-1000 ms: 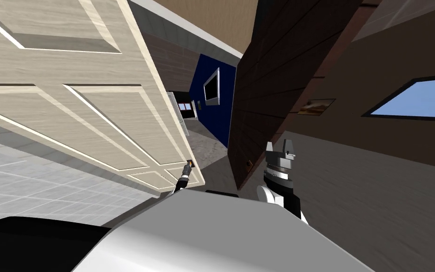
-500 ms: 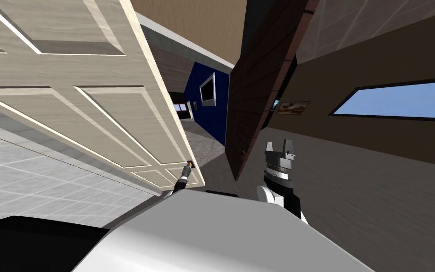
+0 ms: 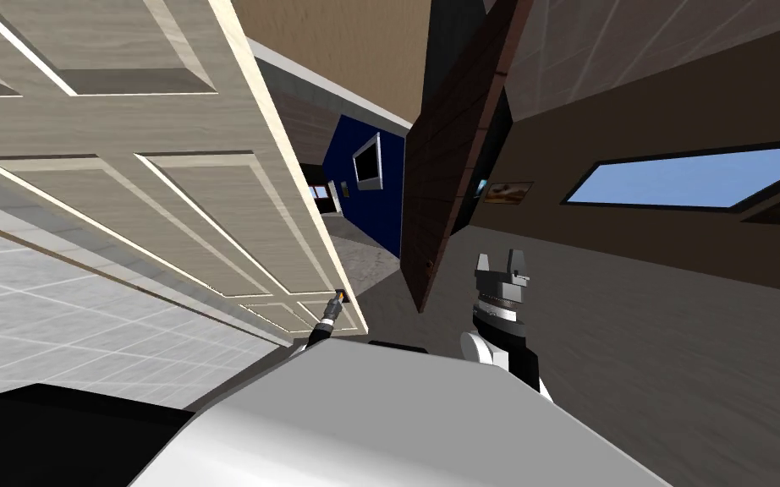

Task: Pull the door open

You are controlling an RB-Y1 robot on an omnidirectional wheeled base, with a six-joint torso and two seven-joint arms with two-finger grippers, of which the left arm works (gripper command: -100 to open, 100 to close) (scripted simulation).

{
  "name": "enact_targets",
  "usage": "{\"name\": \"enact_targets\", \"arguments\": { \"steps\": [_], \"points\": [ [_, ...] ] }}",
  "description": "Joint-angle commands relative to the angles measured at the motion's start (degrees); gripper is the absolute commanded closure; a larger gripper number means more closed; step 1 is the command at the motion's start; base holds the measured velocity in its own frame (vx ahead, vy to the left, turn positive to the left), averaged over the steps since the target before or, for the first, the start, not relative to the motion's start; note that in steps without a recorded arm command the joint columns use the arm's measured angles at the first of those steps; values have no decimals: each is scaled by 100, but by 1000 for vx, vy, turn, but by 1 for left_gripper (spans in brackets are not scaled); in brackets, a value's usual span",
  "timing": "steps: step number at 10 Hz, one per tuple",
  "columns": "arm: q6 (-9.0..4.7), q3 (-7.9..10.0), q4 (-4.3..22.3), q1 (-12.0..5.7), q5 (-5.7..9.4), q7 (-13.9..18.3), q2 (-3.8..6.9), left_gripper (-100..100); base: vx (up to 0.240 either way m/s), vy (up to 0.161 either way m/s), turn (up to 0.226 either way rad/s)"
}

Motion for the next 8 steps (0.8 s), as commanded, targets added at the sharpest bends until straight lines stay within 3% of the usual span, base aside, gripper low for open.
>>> {"name": "enact_targets", "arguments": {
  "steps": [1, 4, 5, 8],
  "points": [
    [-167, -93, 49, 85, -41, 122, 108, 100, -231, 78, -107],
    [-352, -254, -22, 260, -110, 309, 277, 100, -224, 25, -84],
    [-317, -241, 4, 206, -106, 259, 224, 100, -111, 1, -17],
    [-642, -392, 31, 436, -162, 440, 407, 100, -171, 62, -147]
  ]
}}
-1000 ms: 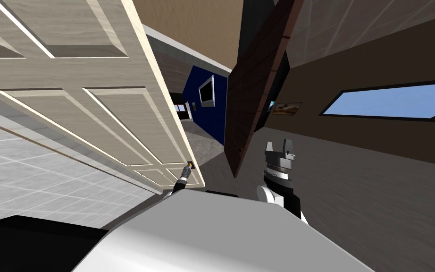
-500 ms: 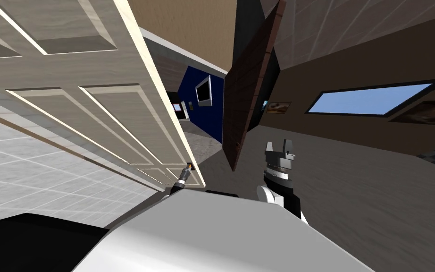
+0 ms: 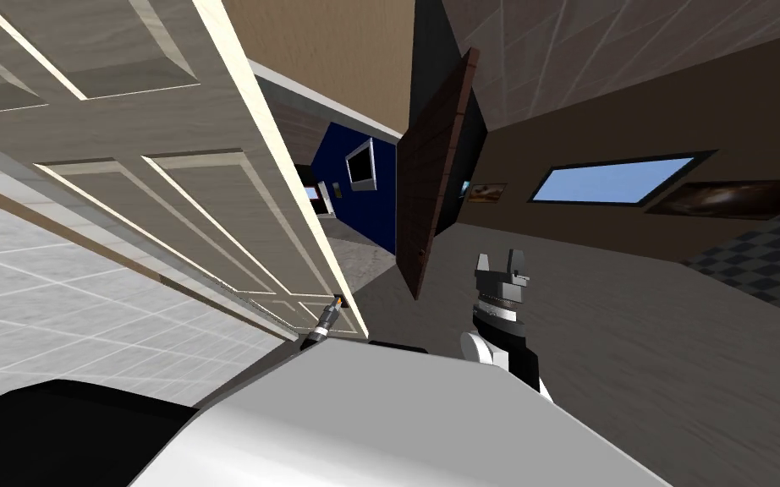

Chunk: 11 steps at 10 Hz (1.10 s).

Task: Pull the door open

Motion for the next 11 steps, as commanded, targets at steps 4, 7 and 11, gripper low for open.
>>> {"name": "enact_targets", "arguments": {
  "steps": [4, 7, 11],
  "points": [
    [-371, -150, -55, 320, -53, 208, 249, 100, -198, 53, -109],
    [-535, -237, 49, 377, -87, 272, 288, 100, -113, 23, -80],
    [-824, -286, 185, 462, -93, 359, 405, 100, -178, 56, -148]
  ]
}}
